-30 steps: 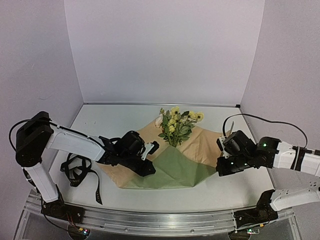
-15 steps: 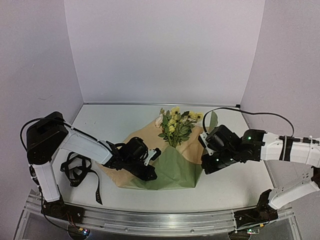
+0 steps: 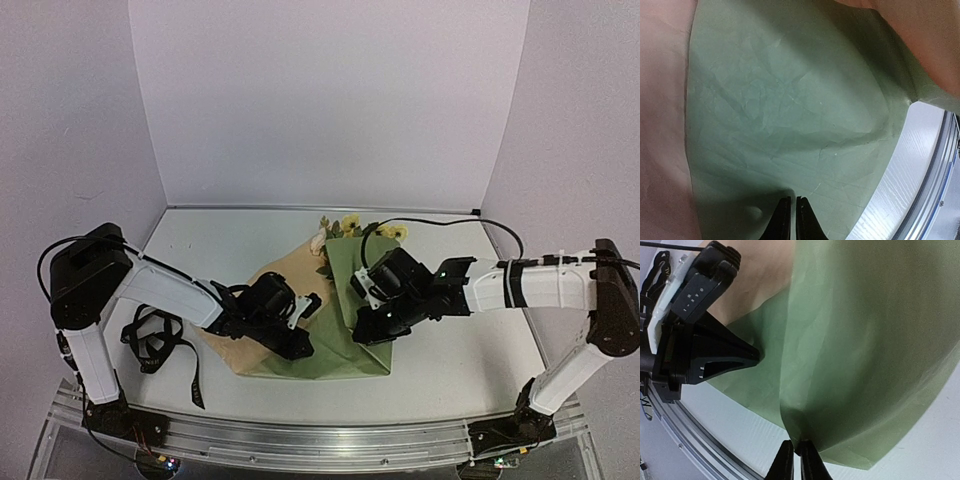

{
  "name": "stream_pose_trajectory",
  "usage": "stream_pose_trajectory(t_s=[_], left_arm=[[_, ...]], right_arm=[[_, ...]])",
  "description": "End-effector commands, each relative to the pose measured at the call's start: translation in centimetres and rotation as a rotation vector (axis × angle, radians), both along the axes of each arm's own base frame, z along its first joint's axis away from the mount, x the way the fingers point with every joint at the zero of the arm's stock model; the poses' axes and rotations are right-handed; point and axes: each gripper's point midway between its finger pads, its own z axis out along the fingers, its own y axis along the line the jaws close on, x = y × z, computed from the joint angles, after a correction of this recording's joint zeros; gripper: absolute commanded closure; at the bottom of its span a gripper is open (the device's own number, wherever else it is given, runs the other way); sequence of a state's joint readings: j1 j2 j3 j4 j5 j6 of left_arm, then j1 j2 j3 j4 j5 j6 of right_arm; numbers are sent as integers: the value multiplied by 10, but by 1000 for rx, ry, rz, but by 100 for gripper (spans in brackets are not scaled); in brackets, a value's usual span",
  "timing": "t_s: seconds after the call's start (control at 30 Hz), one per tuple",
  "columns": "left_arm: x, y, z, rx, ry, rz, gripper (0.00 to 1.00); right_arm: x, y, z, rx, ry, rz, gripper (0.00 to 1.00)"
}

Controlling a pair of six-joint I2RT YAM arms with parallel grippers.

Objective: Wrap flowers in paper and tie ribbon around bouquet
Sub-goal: Fold the one-fourth-folded wrapping paper at the center of the board.

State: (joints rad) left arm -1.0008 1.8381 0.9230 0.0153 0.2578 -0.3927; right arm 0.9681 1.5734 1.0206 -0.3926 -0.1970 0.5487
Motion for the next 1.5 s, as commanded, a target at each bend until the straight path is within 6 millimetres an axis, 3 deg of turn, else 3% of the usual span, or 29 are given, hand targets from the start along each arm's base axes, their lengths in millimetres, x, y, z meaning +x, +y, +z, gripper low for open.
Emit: stream_pose_trajectory(t_s=[0.0, 0.1, 0.3, 0.4, 0.5, 0.63, 0.8, 0.93, 1.23, 1.37, 1.47], left_arm=[[6, -4, 32, -51, -69, 8, 92], [9, -7, 38, -66, -68, 12, 89], [17, -20, 65, -176, -22, 41, 83], [17, -25, 77, -226, 11, 49, 80], [17, -29, 88, -262, 33, 59, 76], [17, -31, 99, -317, 71, 85, 71], [15, -33, 116, -391, 118, 97, 65], [13, -35, 130, -439, 125, 89, 54], [21, -66, 114, -412, 180, 24, 43], [26, -80, 101, -383, 213, 7, 45], [28, -83, 91, -360, 234, 16, 53]], right_arm=[[14, 28, 9, 165, 66, -24, 89], [24, 30, 1, 233, 131, -70, 85], [27, 30, 4, 314, 193, -76, 67], [27, 20, 10, 325, 179, -90, 60], [30, -3, 6, 296, 165, -144, 55], [30, -24, 0, 277, 169, -187, 57], [25, -32, -2, 261, 169, -195, 59], [25, -30, -9, 238, 196, -195, 64], [28, -23, -17, 232, 233, -201, 74], [27, -27, -18, 225, 228, -205, 75], [26, -29, -18, 220, 220, -208, 74]])
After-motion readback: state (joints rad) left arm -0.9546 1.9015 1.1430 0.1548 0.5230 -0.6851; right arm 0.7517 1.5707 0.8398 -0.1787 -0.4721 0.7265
